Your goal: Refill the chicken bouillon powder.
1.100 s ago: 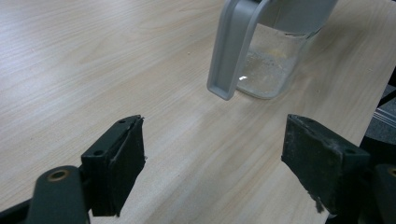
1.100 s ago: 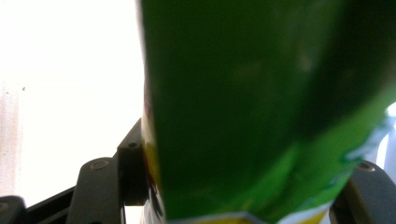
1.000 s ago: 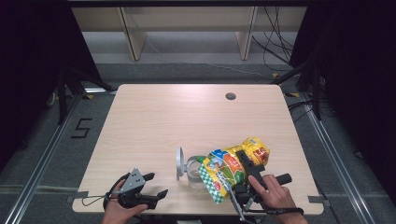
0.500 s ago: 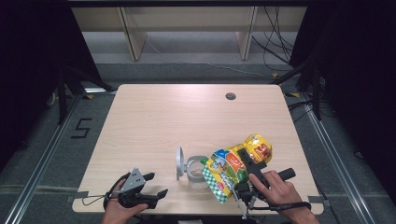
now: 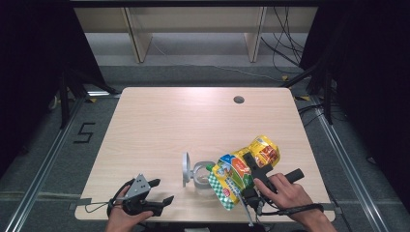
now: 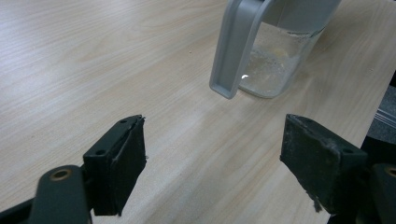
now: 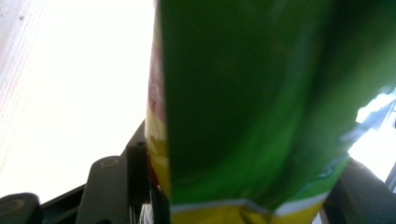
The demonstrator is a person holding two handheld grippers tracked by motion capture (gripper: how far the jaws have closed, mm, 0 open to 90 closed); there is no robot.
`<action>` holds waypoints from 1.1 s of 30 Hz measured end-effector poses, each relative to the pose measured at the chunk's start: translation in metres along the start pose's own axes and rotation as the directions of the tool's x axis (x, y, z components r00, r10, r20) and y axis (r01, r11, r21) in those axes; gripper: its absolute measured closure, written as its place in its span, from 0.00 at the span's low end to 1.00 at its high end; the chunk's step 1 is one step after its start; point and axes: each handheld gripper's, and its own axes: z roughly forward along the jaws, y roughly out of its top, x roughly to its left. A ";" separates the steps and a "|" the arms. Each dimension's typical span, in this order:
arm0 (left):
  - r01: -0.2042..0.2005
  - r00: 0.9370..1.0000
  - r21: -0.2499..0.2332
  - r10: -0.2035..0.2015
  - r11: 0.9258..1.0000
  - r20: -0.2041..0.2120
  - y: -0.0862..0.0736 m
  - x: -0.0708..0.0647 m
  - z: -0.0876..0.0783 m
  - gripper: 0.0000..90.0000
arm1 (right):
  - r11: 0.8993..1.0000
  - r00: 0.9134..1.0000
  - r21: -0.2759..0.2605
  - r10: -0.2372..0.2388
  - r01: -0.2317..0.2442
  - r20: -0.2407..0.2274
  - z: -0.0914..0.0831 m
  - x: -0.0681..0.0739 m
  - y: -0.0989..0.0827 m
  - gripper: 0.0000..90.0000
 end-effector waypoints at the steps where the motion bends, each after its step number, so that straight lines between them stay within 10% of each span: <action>1: -0.002 1.000 -0.001 0.002 1.000 0.003 0.000 0.000 0.000 0.24 | 1.000 1.000 0.013 -0.025 0.026 -0.009 -0.001 -0.002 0.000 0.47; 9: -0.001 1.000 -0.001 0.001 1.000 0.004 0.000 0.000 0.000 0.24 | 0.989 0.989 0.020 -0.144 0.144 -0.031 -0.001 -0.010 -0.004 0.48; 33: 0.007 1.000 -0.004 -0.007 1.000 0.010 0.000 -0.001 0.000 0.24 | 0.982 0.982 -0.010 -0.189 0.189 -0.016 -0.008 -0.019 -0.003 0.53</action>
